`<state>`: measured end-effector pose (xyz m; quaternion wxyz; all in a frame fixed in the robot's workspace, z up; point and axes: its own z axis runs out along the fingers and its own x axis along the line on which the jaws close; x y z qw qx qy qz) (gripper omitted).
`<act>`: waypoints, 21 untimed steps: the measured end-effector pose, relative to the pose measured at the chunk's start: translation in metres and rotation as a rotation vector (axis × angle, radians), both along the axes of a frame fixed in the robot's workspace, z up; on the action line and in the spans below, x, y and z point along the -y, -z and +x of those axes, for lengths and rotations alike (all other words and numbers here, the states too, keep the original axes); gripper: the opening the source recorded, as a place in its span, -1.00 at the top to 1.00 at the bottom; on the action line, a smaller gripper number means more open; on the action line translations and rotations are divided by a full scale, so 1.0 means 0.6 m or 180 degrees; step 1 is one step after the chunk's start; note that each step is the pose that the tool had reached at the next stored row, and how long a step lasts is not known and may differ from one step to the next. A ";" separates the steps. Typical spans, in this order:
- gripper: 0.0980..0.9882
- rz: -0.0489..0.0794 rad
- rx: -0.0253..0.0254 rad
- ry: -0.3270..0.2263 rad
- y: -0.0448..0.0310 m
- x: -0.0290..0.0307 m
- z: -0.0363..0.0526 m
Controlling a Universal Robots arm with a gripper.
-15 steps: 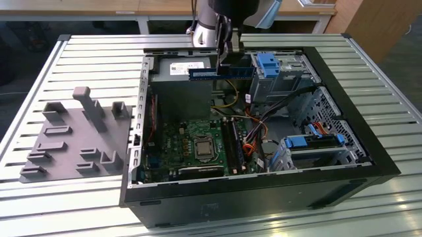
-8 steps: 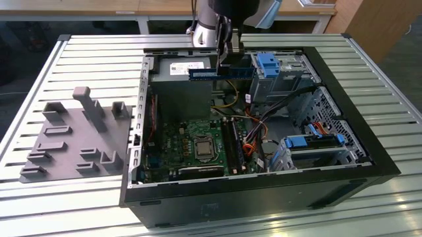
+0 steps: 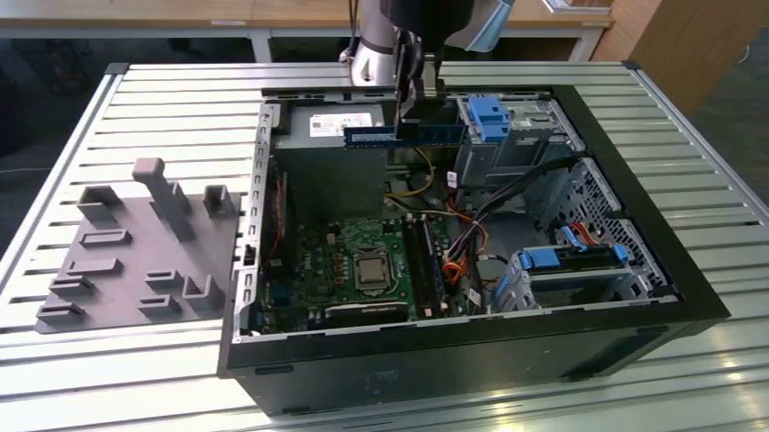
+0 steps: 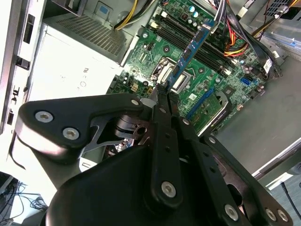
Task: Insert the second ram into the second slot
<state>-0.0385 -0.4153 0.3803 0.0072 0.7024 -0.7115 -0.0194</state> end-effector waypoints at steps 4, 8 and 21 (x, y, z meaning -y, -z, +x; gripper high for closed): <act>0.92 0.0000 0.0000 0.0003 0.000 0.0004 0.000; 0.92 0.0000 0.0000 0.0013 0.000 0.0004 0.000; 0.92 0.0000 0.0000 0.0077 0.000 0.0004 0.000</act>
